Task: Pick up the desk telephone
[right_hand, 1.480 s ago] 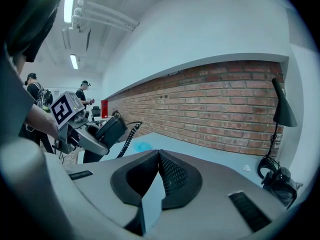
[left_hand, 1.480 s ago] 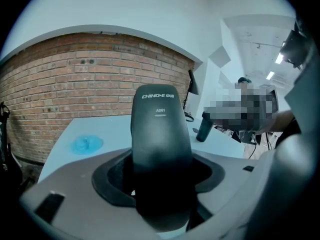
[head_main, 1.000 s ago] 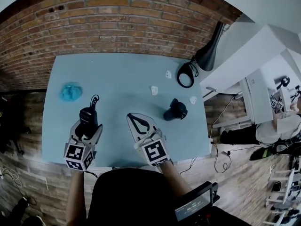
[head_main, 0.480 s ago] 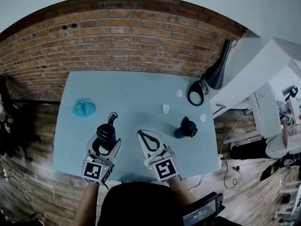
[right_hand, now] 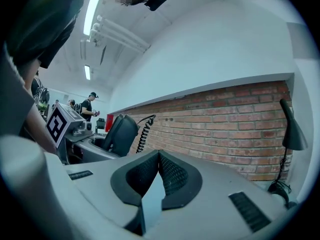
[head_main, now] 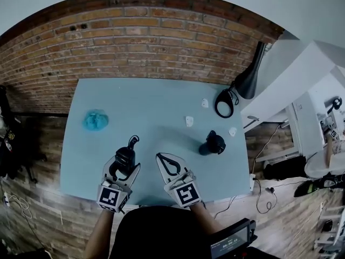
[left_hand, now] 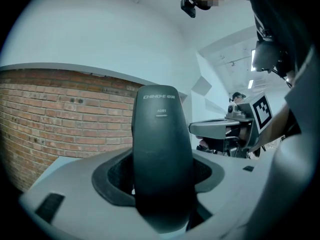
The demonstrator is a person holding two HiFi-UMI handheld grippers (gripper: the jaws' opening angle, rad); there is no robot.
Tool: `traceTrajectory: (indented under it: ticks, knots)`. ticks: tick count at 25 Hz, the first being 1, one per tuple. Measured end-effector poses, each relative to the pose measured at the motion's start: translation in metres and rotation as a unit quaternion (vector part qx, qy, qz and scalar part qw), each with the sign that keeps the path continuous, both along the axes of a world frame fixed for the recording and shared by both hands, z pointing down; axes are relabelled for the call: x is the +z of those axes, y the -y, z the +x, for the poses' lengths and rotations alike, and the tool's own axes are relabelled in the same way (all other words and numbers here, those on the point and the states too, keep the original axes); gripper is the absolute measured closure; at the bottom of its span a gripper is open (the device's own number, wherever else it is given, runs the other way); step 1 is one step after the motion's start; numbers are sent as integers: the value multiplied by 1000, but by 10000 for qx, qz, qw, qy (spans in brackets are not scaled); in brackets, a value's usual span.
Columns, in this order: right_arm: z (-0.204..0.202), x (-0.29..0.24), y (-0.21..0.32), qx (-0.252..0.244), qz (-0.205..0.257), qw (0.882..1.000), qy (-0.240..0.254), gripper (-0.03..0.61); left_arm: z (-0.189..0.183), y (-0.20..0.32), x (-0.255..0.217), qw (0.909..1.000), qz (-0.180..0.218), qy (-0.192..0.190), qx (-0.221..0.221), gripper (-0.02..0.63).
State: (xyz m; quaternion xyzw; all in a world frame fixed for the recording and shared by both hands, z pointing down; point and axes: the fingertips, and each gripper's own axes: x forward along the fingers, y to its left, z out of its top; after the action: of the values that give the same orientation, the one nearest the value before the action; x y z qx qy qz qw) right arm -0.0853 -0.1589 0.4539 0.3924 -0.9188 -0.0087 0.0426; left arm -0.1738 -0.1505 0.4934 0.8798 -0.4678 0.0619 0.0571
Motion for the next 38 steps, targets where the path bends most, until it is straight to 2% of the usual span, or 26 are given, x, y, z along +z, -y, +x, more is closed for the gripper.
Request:
traceTrajectory:
  ticks: [7, 14, 17, 21, 38]
  knots:
    - [-1, 24, -4, 114, -152, 9998, -74, 557, -2, -10, 24, 9996, -265, 50, 76, 319]
    - [-9, 49, -14, -15, -258, 9992, -290, 557, -5, -22, 46, 9990, -448, 24, 75, 319]
    - [-13, 52, -13, -35, -324, 9991, -259, 557, -15, -26, 53, 9986, -518, 92, -43, 319]
    - [0, 54, -12, 86, -423, 9987, -261, 557, -11, -27, 60, 9980, -612, 94, -119, 319]
    - [-2, 57, -11, 35, -479, 9985, -259, 558, -15, -26, 58, 9981, -582, 94, -158, 319]
